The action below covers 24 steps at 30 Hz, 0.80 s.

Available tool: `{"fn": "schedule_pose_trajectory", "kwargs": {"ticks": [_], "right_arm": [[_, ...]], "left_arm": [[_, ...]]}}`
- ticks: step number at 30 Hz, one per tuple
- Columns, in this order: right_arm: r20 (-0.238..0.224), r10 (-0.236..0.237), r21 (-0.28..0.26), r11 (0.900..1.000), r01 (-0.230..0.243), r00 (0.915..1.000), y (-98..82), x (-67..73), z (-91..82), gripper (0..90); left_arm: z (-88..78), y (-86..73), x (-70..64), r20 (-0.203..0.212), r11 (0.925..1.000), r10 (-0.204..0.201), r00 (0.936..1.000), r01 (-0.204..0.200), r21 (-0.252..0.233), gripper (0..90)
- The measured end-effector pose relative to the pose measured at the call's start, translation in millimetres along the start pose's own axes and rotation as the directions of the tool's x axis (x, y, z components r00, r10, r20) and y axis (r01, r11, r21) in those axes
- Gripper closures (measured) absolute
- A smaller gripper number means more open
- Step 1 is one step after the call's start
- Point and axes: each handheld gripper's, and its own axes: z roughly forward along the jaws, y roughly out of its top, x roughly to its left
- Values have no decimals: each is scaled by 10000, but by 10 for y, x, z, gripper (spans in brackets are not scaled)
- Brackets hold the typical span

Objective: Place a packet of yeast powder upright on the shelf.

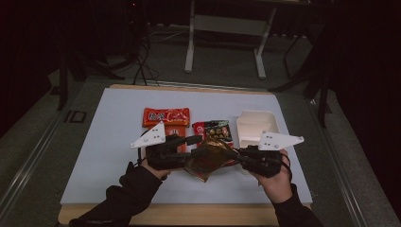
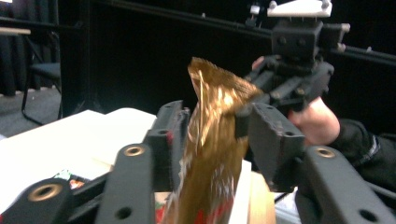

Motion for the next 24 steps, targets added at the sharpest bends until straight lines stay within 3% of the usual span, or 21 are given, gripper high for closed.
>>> {"fn": "schedule_pose_trajectory", "kwargs": {"ticks": [1, 5, 6, 7, 9, 11, 14, 20, 24], "right_arm": [[-33, 1, -23, 10000, -2, 10000, 12, -13, -14, 878], [-64, -127, -79, 9999, 127, 9999, 37, -37, -44, 878], [-36, -214, -79, 9997, 214, 9998, 52, -47, -56, 879], [-145, -299, -133, 9995, 297, 9994, 88, -82, -85, 879], [-180, -372, -289, 9989, 366, 9991, 147, -134, -134, 879], [-249, -447, -385, 9983, 438, 9987, 195, -175, -169, 879], [-202, -497, -485, 9976, 487, 9986, 245, -220, -205, 879], [-48, -714, -558, 9959, 710, 9974, 397, -331, -305, 880], [207, -907, -529, 9944, 917, 9957, 483, -403, -367, 881]], "left_arm": [[-52, 17, -11, -229, 9997, 243, 9994, -242, 57, 521], [-106, 26, -7, -318, 9996, 132, 9994, -125, 235, 396], [-166, 27, -1, -543, 9992, 48, 9985, -27, 394, 396], [-194, 24, 3, -668, 9991, 32, 9978, -3, 429, 290], [-250, 16, 11, -951, 9986, -100, 9954, 148, 501, 161], [-313, 3, 24, -1192, 9987, -220, 9926, 272, 421, 108], [-390, -8, 38, -1671, 9969, -168, 9858, 293, 726, 37], [-551, -67, 45, -2254, 9919, -60, 9742, 344, 1224, 21], [-682, -133, 49, -2690, 9880, 4, 9631, 412, 1489, 15]]}}
